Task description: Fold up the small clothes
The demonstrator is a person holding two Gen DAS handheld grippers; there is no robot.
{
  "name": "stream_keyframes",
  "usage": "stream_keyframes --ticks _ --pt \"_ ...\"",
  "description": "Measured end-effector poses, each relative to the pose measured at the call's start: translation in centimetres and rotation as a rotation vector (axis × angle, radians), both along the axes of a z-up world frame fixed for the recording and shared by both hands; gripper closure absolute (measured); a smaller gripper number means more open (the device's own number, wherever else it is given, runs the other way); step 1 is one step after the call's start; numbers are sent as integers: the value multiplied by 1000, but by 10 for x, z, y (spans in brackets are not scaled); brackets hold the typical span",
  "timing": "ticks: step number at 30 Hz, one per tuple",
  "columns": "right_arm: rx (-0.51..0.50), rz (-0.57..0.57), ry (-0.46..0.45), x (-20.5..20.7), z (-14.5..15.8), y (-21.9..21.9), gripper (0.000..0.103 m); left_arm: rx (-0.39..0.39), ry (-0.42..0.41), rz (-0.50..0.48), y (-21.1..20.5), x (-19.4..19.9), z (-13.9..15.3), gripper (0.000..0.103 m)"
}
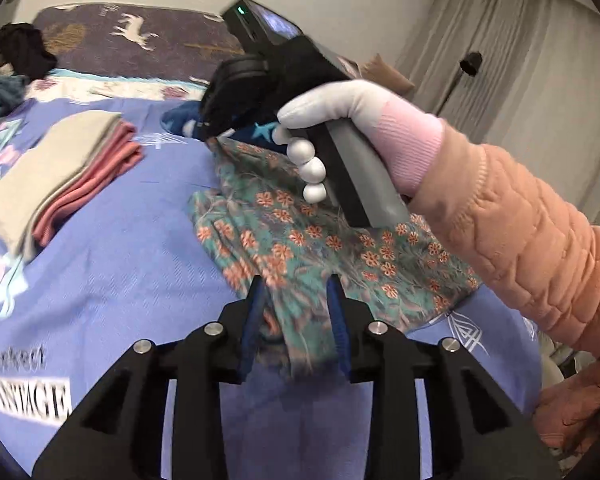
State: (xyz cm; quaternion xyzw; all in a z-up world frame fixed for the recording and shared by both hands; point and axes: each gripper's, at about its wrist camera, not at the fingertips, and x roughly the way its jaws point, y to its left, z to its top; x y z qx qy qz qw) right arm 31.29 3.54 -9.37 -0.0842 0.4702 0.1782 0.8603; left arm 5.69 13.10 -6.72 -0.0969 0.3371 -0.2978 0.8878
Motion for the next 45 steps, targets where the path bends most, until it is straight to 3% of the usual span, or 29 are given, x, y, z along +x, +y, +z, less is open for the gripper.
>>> stream_keyframes --ticks 5,10,11,13,14,19,23,25,29,31,32,35,37,38,40,41,42,45 --pt "-19 18 -17 -3 6 1 100 24 59 -50 -10 24 -11 70" --pt "-8 20 -6 -2 6 0 100 29 126 -8 -2 29 -25 70" --pt "-5 19 -4 -1 5 0 100 25 125 -12 -1 28 -24 76" --pt "-6 20 -3 -1 3 0 100 14 118 -35 -1 25 -24 100" --pt "-3 19 -2 -1 3 1 100 -10 116 -65 -2 23 -22 101" --pt "72 14 20 1 9 -5 100 -13 72 -97 -5 6 -14 102" --pt "104 56 13 -4 15 0 100 -84 119 -43 21 0 -20 102" --pt "107 69 25 -3 8 7 99 -78 148 -23 25 1 -29 101" --pt "35 83 113 8 -33 19 91 -53 181 -24 22 -1 -38 99" --pt "59 74 109 5 -34 11 84 -41 170 -9 24 -5 -35 93" --pt "76 73 102 2 -28 6 76 -38 164 -5 26 -9 -34 90" --pt "103 99 29 -17 2 -12 72 -64 141 -29 29 -20 -26 85" --pt "104 145 -20 -44 23 -28 67 -78 125 -56 27 -29 -24 75" --pt "103 166 -35 -57 29 -36 62 -70 119 -72 23 -32 -24 67" --pt "106 209 -52 -93 36 -59 57 -5 136 -82 11 -32 -32 66" --pt "113 221 -45 -107 36 -70 57 29 156 -74 7 -30 -37 76" --pt "137 230 -23 -124 33 -85 57 57 165 -59 5 -30 -42 92" --pt "205 211 40 -159 17 -131 57 69 175 -63 14 -30 -43 97"
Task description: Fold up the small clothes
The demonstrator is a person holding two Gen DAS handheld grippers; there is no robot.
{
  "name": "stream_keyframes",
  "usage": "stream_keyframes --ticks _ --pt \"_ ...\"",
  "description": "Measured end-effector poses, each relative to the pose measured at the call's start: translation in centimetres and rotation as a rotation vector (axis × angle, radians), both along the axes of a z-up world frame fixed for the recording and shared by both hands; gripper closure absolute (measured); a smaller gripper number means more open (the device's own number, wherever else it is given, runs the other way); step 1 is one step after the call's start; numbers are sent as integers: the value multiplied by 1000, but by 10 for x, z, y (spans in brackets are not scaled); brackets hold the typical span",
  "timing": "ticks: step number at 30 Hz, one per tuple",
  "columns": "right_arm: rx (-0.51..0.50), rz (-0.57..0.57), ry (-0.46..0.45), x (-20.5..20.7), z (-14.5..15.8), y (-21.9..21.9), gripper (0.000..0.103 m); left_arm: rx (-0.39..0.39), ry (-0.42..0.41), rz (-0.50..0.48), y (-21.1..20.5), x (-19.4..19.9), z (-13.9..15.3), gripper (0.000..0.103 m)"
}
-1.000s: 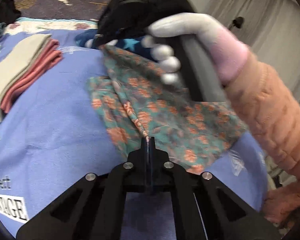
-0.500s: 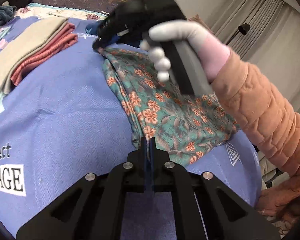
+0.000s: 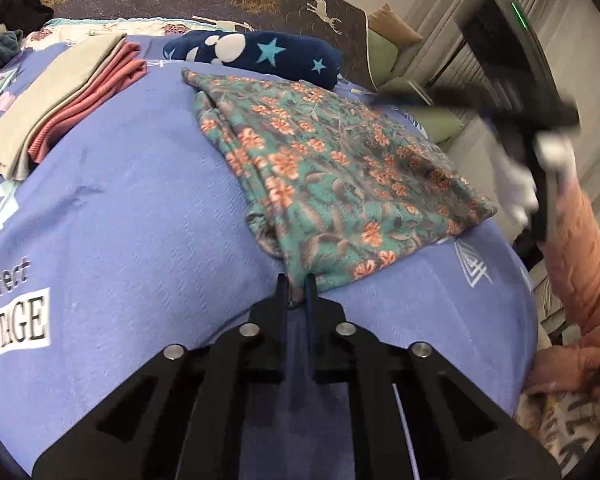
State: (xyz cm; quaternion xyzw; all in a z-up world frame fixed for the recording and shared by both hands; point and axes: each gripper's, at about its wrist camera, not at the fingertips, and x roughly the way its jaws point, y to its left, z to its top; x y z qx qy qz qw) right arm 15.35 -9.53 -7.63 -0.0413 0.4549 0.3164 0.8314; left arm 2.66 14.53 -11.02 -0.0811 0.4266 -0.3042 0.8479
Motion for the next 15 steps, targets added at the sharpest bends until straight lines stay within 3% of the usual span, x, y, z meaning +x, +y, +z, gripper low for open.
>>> stream_keyframes --ticks 3,5,6,7,8,9,11,15 --pt "-86 -149 12 -32 -30 -73 57 17 -11 5 3 -5 -1 99" --pt "-224 -369 -4 -47 -56 -144 62 48 -33 9 1 -10 2 99" --pt "-196 -447 -26 -56 -60 -180 65 62 -42 12 -1 -11 3 99" --pt "-124 -481 -32 -64 -59 -204 91 67 -46 13 -1 -12 4 99" --pt "-63 -563 -17 -73 -57 -230 103 64 -48 13 -2 -14 6 99" --pt "-13 -679 0 -85 -54 -258 102 53 -52 15 -1 -14 9 99" --pt "60 -751 -8 -104 -51 -282 102 -13 -79 18 -1 -18 23 99" --pt "159 -747 -31 -125 -48 -297 96 -121 -148 6 -11 -17 48 93"
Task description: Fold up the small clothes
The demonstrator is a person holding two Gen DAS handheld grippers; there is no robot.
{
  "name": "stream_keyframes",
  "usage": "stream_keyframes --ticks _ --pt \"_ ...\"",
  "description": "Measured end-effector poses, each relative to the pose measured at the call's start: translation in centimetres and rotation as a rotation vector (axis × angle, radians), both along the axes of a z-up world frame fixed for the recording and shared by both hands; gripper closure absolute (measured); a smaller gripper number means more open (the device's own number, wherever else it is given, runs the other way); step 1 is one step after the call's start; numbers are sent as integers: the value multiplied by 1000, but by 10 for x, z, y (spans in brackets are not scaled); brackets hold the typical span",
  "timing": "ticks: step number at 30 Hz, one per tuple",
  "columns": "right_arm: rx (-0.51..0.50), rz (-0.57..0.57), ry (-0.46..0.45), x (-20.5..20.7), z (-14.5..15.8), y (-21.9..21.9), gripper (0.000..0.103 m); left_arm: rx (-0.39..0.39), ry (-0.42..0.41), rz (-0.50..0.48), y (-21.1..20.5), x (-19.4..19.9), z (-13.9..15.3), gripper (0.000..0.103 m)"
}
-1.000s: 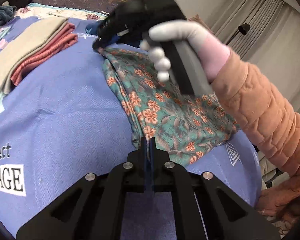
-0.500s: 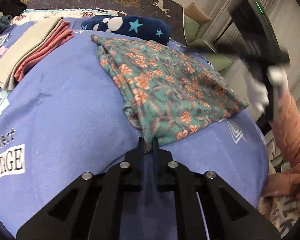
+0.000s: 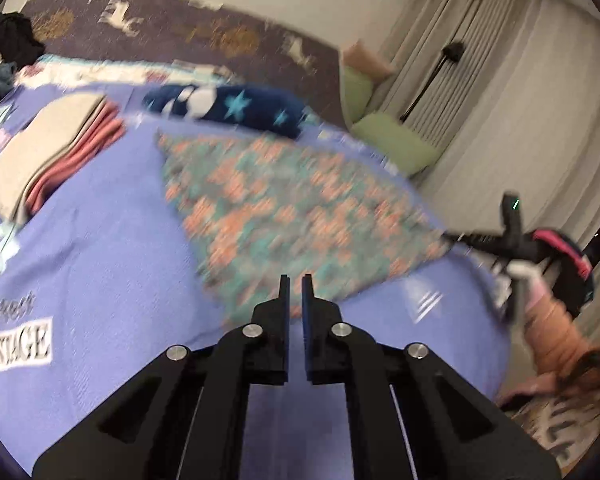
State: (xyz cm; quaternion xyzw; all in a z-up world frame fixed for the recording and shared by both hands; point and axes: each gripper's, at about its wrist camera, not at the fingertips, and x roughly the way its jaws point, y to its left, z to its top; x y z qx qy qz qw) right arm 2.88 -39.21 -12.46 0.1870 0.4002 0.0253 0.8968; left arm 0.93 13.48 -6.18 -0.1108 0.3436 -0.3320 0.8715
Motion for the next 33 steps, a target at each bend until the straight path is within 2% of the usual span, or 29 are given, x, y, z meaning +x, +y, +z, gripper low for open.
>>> stream_keyframes --ticks 1,2,3,6,9,11,13,16,18,20,22,25,26,27,28,31,33 --pt "2 9 -6 1 -1 0 90 5 2 5 -8 6 1 89" --pt "14 11 -8 1 -3 -1 87 25 16 17 -16 13 -2 79" --pt "31 8 -8 3 -5 -3 87 55 42 27 -23 21 -9 76" --pt "119 3 -35 3 -2 -14 85 195 140 62 -36 37 -44 77" --pt "67 0 -45 16 11 -26 79 171 133 72 -32 36 -40 77" --pt "39 27 -43 34 18 -28 65 200 129 81 -37 34 -38 77" --pt "33 51 -38 64 24 -33 60 213 114 80 -45 33 -32 77" --pt "51 86 -10 108 24 -35 58 134 74 62 -52 30 -15 76" --pt "42 114 27 146 21 -32 52 102 50 52 -58 34 -6 73" --pt "20 111 56 174 15 -31 45 148 69 60 -68 46 -12 71" --pt "3 102 95 204 7 -29 44 218 142 81 -76 60 -31 71" --pt "76 136 140 235 -9 -26 43 166 145 85 -73 64 -36 71" --pt "91 161 151 240 -13 -22 48 153 149 84 -71 65 -37 71" --pt "58 194 145 243 -14 -13 63 139 155 82 -69 66 -38 71" --pt "28 214 145 244 -14 -8 100 126 159 81 -68 66 -39 71" --pt "-51 113 58 235 -2 -20 101 115 160 78 -68 67 -40 71" --pt "-51 45 86 240 -11 -38 101 112 159 75 -67 66 -41 71"
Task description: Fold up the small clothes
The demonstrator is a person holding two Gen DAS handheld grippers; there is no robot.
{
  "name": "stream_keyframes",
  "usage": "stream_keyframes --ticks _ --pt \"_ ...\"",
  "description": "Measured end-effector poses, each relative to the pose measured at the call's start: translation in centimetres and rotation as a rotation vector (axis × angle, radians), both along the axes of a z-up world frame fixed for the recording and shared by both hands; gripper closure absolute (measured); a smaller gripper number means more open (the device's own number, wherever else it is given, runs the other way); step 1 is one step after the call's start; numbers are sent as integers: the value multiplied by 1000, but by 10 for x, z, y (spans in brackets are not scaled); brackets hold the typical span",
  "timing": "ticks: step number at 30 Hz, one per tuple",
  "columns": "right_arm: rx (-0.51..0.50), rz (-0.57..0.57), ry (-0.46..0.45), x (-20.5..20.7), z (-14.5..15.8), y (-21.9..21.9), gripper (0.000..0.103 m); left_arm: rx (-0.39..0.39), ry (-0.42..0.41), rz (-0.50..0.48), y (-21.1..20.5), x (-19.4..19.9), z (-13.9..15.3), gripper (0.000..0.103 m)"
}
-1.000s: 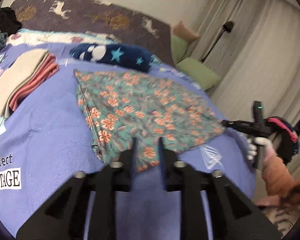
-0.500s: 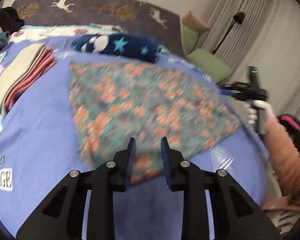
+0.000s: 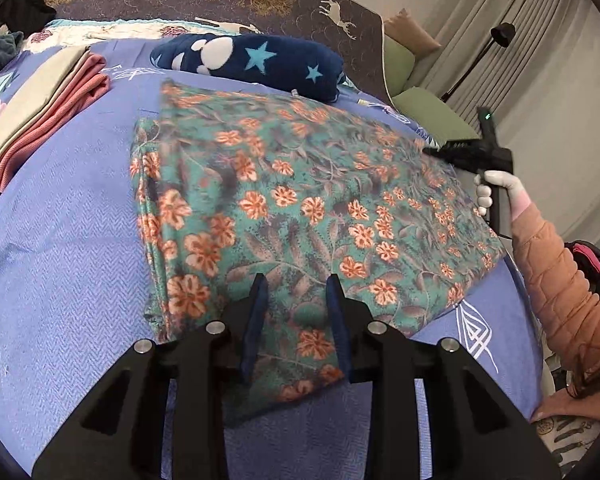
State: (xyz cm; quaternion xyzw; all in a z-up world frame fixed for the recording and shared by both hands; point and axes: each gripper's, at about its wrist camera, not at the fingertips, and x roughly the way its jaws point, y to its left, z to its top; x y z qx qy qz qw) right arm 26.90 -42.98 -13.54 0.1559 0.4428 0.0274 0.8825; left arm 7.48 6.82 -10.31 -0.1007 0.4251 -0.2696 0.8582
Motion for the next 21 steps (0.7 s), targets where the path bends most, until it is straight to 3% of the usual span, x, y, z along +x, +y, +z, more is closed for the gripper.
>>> stream_keyframes --ticks 1,3,5,6,11,13,15,18,21 --pt "73 -2 31 3 -12 -9 100 -5 0 -1 1 0 0 71" --pt "97 16 0 -3 -14 -11 95 -19 1 -1 3 -1 -1 71" --pt "80 17 -16 -18 -4 -9 67 -23 -3 1 4 -3 -1 71" --pt "78 8 -37 -30 5 -10 64 -19 -4 2 4 -4 0 71" --pt "130 131 -127 -105 37 9 64 23 -57 11 0 -5 16 71" --pt "88 208 -154 -140 42 26 64 -22 -102 37 9 1 33 71" --pt "109 281 -140 -165 33 38 64 -62 -123 103 21 20 46 67" --pt "43 266 -54 -177 5 49 64 -22 -85 185 31 70 48 54" --pt "94 217 -52 -183 -6 44 65 88 47 222 32 132 22 54"
